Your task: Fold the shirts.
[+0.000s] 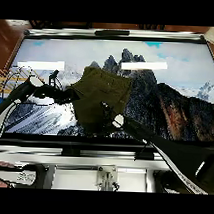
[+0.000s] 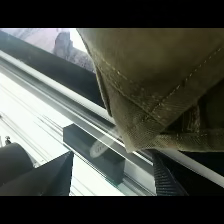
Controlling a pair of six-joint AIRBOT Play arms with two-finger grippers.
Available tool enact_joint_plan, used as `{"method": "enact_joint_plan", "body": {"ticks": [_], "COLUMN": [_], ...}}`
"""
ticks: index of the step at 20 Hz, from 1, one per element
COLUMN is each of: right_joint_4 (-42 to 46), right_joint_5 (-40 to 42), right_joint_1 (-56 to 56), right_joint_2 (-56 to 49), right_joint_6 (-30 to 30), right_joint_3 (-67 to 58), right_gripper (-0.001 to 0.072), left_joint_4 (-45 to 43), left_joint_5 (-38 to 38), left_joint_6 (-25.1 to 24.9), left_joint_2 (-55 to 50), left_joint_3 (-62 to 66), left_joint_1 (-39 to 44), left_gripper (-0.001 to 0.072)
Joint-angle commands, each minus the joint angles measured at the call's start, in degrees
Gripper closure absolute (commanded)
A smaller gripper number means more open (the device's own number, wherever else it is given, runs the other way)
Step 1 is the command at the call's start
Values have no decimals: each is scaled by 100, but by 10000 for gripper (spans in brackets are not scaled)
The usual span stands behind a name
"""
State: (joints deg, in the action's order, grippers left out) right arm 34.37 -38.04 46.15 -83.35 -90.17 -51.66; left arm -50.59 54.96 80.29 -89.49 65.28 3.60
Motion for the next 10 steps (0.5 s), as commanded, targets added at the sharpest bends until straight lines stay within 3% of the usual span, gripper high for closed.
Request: {"method": "enact_joint_plan", "body": {"ticks": [1, 2, 3, 4, 6, 7, 8, 9, 10], "right_joint_4": [15, -28, -129, -249, -498, -636, -815, -914, -885], "right_joint_5": [164, 308, 437, 566, 828, 999, 1032, 1032, 1016], "right_joint_1": [4, 4, 4, 11, 33, 52, 48, 35, -2], "right_joint_2": [-48, -79, -127, -197, -354, -411, -435, -411, -313], "right_joint_6": [-20, -48, -52, -50, -50, -50, -50, -52, 55], "right_joint_3": [-2, -2, -2, -2, -2, -4, -7, -9, -17], "right_gripper": [86, 86, 86, 86, 89, 199, 442, 651, 643], "left_joint_4": [358, 372, 387, 446, 651, 717, 717, 719, 717], "left_joint_5": [-103, -149, -238, -323, -424, -444, -444, -439, -422], "left_joint_6": [13, 15, 15, 15, 9, -15, -22, -120, -219], "left_joint_2": [-140, -151, -149, -149, -149, -140, -114, -61, 35], "left_joint_3": [-2, -2, 0, 0, 7, 9, 11, 11, 11], "left_joint_1": [17, 42, 76, 105, 155, 179, 212, 214, 212], "left_gripper": [210, 380, 461, 466, 564, 604, 649, 649, 650]}}
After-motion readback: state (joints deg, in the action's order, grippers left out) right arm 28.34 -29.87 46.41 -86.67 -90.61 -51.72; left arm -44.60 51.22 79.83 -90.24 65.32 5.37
